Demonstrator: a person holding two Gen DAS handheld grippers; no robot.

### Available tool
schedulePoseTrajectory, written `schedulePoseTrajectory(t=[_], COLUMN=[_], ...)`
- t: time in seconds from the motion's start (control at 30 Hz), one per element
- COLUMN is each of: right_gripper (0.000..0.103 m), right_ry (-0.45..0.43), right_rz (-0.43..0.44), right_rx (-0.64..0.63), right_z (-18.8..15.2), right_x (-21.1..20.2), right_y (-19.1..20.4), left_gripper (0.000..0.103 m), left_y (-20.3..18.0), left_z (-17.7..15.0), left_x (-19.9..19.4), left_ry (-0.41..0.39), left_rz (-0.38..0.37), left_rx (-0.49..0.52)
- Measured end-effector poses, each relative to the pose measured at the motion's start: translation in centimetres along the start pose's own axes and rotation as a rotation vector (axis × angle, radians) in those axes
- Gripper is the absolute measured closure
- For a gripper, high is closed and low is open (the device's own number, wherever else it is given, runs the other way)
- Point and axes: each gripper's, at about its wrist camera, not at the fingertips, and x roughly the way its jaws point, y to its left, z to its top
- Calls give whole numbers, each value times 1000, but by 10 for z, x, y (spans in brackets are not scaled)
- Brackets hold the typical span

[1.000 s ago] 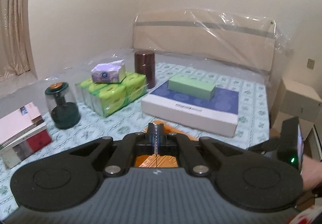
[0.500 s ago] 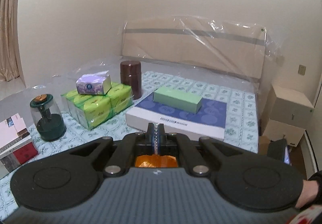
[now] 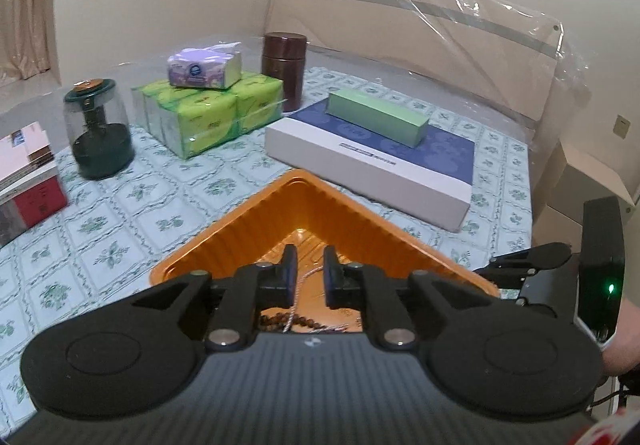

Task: Organize jewelry
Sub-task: 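Open the left gripper to release the pearl necklace into the tray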

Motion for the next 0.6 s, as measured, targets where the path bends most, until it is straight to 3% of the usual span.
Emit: schedulePoseTrajectory(t=[0.33, 0.6], right_gripper=[94, 94], right_ry=[12, 0], right_rz=[37, 142], right_rx=[55, 150], right_z=[-6, -13], right_x=[8, 12], right_y=[-11, -31], left_gripper=[85, 78], left_y=[17, 34], left_z=[-48, -92], left_x=[-39, -75], left_ry=[-5, -1], left_rz=[100, 186], left_rx=[-91, -228])
